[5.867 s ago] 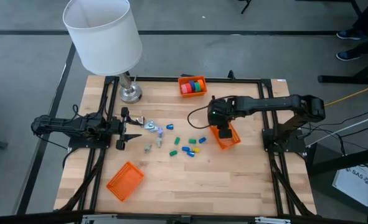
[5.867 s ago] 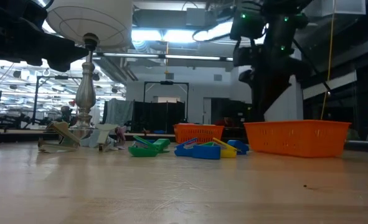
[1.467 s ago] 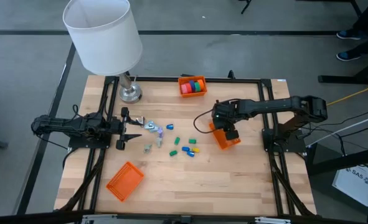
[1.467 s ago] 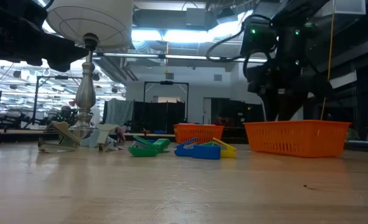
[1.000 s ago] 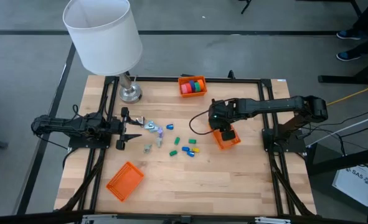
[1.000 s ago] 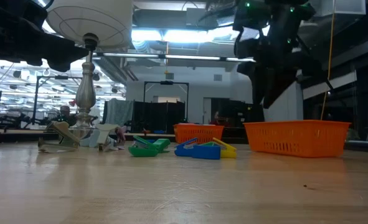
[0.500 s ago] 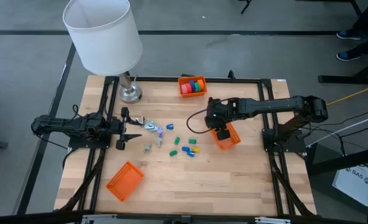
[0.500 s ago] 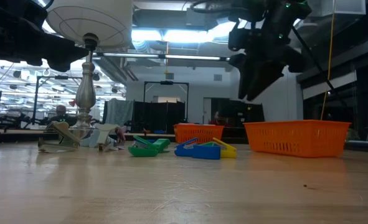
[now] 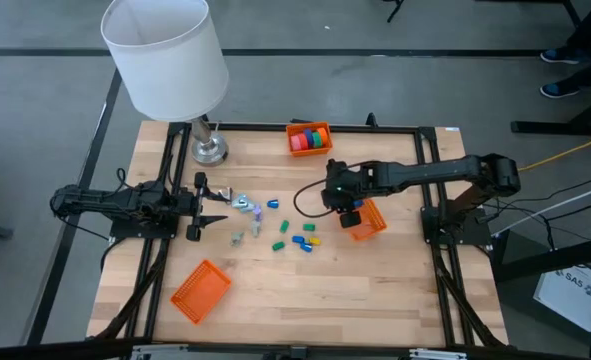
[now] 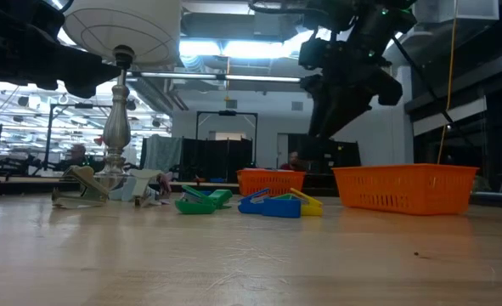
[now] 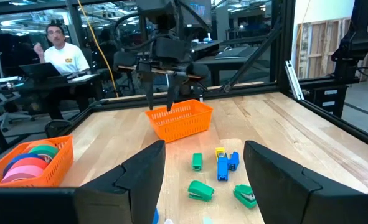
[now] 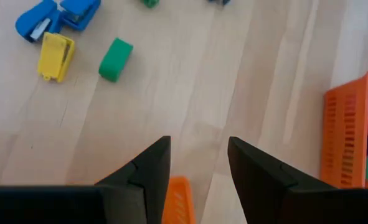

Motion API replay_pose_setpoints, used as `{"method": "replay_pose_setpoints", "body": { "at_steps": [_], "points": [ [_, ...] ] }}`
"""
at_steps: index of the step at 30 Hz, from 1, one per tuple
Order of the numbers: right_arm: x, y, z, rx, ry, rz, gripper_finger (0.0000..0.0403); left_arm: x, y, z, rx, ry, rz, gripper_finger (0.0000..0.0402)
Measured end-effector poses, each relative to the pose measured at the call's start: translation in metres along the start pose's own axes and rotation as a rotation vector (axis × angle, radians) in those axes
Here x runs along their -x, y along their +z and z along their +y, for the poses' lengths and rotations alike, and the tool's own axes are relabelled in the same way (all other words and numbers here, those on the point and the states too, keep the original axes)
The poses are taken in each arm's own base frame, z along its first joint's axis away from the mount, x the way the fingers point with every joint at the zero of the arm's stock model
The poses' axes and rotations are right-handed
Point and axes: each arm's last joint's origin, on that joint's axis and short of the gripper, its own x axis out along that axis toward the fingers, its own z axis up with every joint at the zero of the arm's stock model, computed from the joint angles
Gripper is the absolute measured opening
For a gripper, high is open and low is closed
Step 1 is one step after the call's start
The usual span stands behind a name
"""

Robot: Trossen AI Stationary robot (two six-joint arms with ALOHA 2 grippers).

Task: Pick and place Stapler, Stapler remover, tape
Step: Put the green stapler into the middle orange bin

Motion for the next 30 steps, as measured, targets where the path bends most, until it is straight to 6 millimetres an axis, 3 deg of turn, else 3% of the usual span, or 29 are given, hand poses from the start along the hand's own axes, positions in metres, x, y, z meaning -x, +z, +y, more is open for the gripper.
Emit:
{"method": "replay_pose_setpoints", "body": {
  "at_steps": [14,23,30],
  "points": [
    [-0.004,0.012,0.005,0.031,-0.018,-0.074,0.0165,0.0,0.0,0.0,0.0,0.0,0.0,0.0217],
    [-0.011,0.042,-0.001,0.043,0.006,-0.056,0.0165,0.0,0.0,0.0,0.0,0.0,0.0,0.0216],
    [-0.026,0.059,0.006,0.059,0.024,-0.054,0.0165,0.0,0.0,0.0,0.0,0.0,0.0,0.0215]
  ]
}}
